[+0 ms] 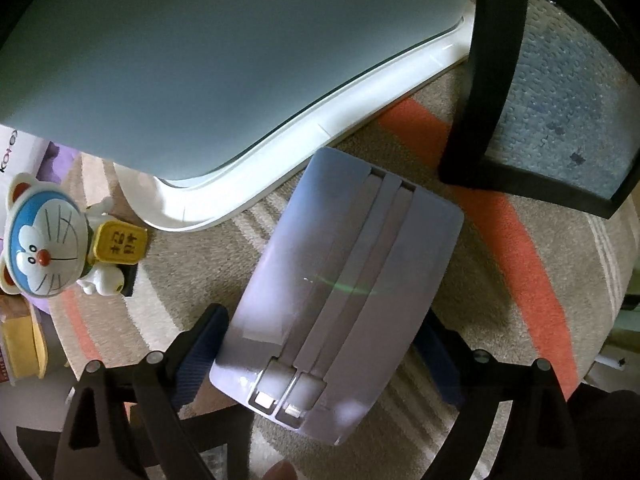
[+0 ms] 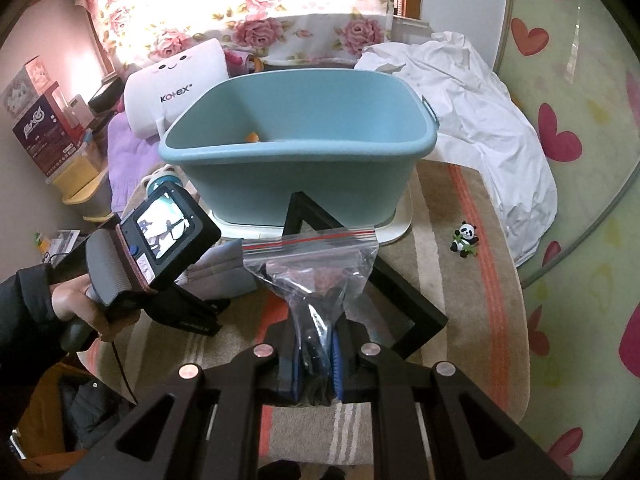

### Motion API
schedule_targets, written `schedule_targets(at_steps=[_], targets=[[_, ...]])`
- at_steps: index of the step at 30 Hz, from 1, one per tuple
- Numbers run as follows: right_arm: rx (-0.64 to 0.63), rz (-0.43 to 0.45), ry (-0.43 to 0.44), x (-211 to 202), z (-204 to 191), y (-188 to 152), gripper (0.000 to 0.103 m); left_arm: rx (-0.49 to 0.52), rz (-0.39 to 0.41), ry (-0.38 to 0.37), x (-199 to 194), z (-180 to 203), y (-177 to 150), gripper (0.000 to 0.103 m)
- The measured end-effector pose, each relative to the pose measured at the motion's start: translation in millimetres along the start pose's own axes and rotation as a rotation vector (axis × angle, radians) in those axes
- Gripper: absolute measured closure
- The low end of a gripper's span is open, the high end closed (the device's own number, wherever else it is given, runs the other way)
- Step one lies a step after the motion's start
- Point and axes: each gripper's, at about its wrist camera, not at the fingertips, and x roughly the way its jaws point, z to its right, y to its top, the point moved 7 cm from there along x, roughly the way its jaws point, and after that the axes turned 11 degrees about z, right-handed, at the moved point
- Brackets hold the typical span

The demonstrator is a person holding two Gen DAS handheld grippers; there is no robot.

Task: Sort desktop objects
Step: 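Close the left gripper on the white power bank and lift it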

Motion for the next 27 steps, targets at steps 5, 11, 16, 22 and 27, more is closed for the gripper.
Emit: schedule_targets(at_steps=[5,11,16,22,27], targets=[[0.008,-0.004,0.011,1,-1,-1,0.091,-0.035,0.003,-0.036,3,-2,-3,0.007],[0.018,-0.010,0.015,2,-2,-3,0.091,-0.048,0.004,-0.042,3,-1,-7,0.007],[0.020,-0.010,0.008,0,2,-4,0.091,-0.040,-0.002,-0.036,-1,3,-10,0.012],[0.019,-0.005,0.007,-2,4,-4,0.091,-0.056,-0.003,-0.039,-7,8,-15,0.016],[0.019,-0.003,0.011,-3,6,-5,0.091,-0.067,0.014,-0.041,-13,13,-21,0.020]])
